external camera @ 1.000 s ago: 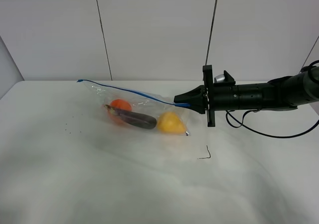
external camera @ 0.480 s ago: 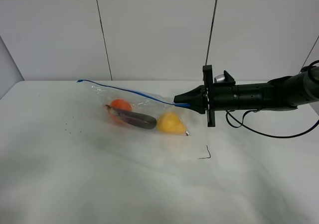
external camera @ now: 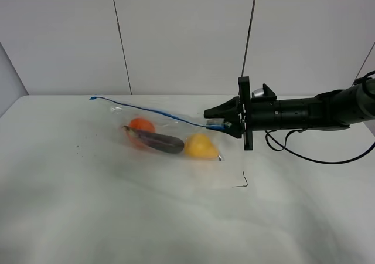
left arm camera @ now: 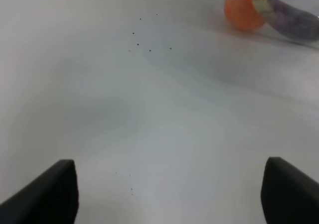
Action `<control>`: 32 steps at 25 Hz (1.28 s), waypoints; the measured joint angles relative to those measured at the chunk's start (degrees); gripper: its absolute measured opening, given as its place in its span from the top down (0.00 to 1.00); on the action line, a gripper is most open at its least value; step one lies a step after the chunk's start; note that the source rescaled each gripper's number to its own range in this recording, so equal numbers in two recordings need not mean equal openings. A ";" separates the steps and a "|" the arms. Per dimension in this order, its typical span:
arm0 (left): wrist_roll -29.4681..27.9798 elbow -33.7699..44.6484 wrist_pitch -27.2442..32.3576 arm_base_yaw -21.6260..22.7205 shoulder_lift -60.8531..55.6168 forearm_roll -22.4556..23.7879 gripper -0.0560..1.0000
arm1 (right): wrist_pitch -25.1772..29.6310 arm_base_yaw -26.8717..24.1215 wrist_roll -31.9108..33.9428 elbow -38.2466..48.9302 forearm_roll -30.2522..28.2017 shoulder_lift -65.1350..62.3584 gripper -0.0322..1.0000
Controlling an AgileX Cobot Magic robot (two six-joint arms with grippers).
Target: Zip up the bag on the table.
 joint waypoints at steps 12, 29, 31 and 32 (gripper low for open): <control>-0.04 0.00 0.00 0.00 0.00 0.00 0.04 | -0.88 0.00 2.29 0.00 -6.71 0.00 0.00; -0.04 0.00 0.00 -2.46 0.00 0.00 0.04 | -8.92 0.00 13.02 -4.93 -32.70 0.00 0.00; -0.04 0.00 0.00 -2.59 0.00 0.00 0.04 | -8.68 0.00 18.34 -9.55 -39.98 0.00 0.00; -0.04 0.00 0.00 -2.59 0.00 0.00 0.04 | -8.66 0.00 20.79 -12.45 -44.52 0.00 0.00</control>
